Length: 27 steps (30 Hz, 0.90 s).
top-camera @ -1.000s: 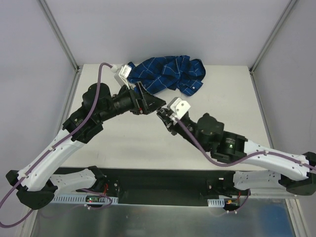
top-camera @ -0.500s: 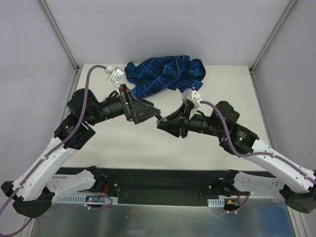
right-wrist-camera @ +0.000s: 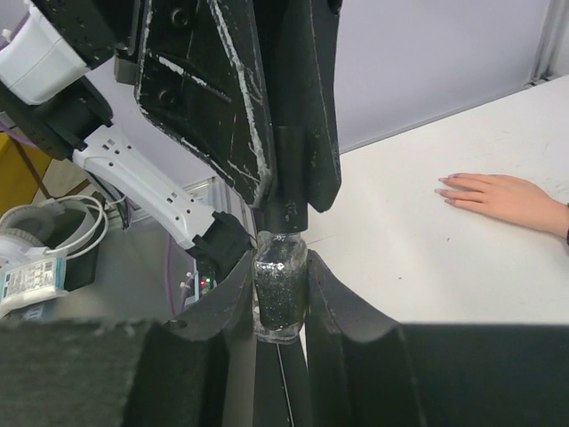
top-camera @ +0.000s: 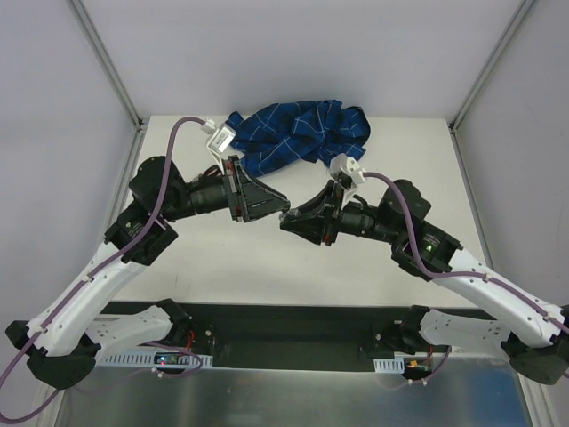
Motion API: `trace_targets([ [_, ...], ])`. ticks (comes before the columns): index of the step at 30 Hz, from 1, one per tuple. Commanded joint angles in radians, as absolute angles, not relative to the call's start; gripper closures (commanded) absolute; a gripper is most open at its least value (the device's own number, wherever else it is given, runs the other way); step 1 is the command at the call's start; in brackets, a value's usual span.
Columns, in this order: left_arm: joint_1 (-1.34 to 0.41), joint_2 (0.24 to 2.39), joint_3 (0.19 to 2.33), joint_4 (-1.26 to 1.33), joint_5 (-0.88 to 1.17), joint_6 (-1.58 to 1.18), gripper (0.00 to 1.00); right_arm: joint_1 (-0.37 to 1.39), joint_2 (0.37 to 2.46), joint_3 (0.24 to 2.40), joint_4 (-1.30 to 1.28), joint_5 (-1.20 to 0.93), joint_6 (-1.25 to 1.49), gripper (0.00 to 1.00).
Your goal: Paint the nails
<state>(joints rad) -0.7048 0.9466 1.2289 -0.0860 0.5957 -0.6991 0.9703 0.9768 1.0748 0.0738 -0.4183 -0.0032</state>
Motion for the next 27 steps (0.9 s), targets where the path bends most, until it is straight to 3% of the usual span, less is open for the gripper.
trace_targets([
  [1, -0.696, 0.968, 1.262, -0.047, 0.623, -0.687, 0.79, 0.972, 0.991, 1.101, 0.103, -0.304, 0.006, 1.0],
  [4, -0.696, 0.999, 1.285, -0.07, 0.609, -0.686, 0.99, 1.031, 0.994, 1.127, 0.066, -0.186, -0.085, 1.0],
  [6, -0.696, 1.02, 1.308, -0.113, 0.575, -0.692, 1.0, 1.168, 1.006, 1.164, -0.023, 0.121, -0.187, 1.0],
  [7, -0.696, 1.026, 1.315, -0.136, 0.546, -0.696, 1.0, 1.234, 1.046, 1.186, -0.056, 0.466, -0.315, 1.0],
  [10, -0.696, 1.055, 1.351, -0.256, 0.369, -0.724, 1.0, 1.445, 1.155, 1.285, -0.007, 1.009, -0.535, 1.0],
  [12, -0.696, 1.077, 1.38, -0.314, 0.278, -0.75, 1.0, 1.509, 1.218, 1.296, 0.113, 1.086, -0.722, 1.0],
  [15, -0.696, 1.103, 1.408, -0.333, 0.255, -0.784, 1.0, 1.52, 1.252, 1.31, 0.135, 1.066, -0.761, 1.0],
  [19, -0.696, 1.124, 1.427, -0.333, 0.276, -0.801, 1.0, 1.491, 1.191, 1.253, 0.057, 0.785, -0.651, 1.0],
  [22, -0.696, 1.126, 1.433, -0.33, 0.314, -0.782, 0.9, 1.436, 1.126, 1.206, 0.009, 0.59, -0.545, 1.0],
  [23, -0.695, 1.123, 1.43, -0.328, 0.325, -0.772, 0.77, 1.398, 1.112, 1.195, 0.005, 0.543, -0.52, 1.0],
  [26, -0.692, 1.091, 1.399, -0.307, 0.357, -0.744, 0.55, 1.301, 1.052, 1.157, -0.041, 0.333, -0.407, 1.0],
  [27, -0.687, 1.08, 1.39, -0.298, 0.362, -0.738, 0.37, 1.278, 1.039, 1.144, -0.044, 0.286, -0.382, 1.0],
])
